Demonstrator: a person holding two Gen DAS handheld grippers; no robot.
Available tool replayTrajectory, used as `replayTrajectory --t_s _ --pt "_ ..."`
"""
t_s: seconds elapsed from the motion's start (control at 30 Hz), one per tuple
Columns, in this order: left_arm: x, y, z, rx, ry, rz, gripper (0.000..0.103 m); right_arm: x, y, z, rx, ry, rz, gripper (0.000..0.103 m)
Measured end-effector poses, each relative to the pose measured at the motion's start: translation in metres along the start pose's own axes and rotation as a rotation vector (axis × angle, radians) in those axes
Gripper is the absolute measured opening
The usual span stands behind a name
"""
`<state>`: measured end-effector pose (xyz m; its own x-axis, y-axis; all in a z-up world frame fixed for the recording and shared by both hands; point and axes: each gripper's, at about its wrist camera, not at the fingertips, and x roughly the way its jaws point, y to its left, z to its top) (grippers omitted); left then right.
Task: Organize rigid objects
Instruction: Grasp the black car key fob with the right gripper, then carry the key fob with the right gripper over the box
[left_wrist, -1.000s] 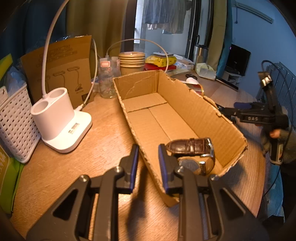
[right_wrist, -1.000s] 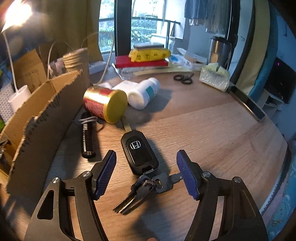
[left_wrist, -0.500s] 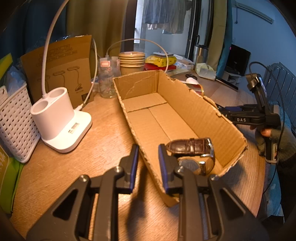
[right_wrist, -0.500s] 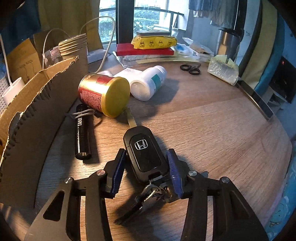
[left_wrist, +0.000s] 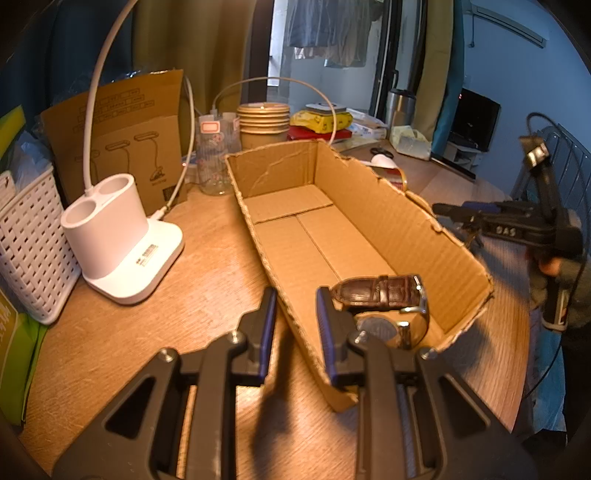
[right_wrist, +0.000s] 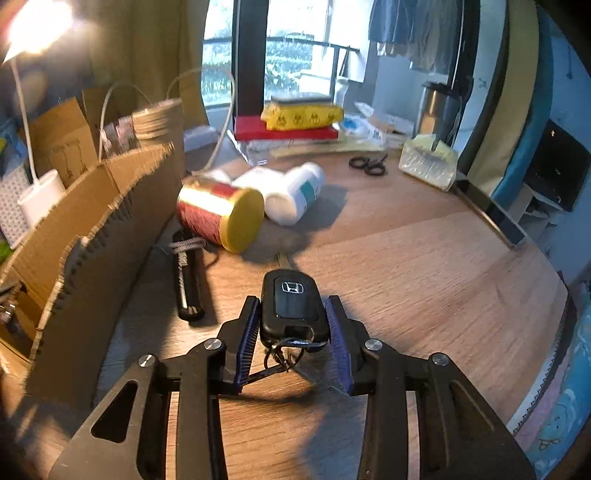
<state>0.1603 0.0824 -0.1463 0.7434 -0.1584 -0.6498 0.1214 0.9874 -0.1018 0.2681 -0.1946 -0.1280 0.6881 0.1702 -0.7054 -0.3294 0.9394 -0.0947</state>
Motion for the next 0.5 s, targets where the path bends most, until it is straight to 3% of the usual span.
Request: replayTrajectory --t_s 0.5 --pt "0.0 0.0 0.0 0.0 0.0 0.001 0.023 -0.058 0.015 0.02 -0.032 -0.113 0.03 0.038"
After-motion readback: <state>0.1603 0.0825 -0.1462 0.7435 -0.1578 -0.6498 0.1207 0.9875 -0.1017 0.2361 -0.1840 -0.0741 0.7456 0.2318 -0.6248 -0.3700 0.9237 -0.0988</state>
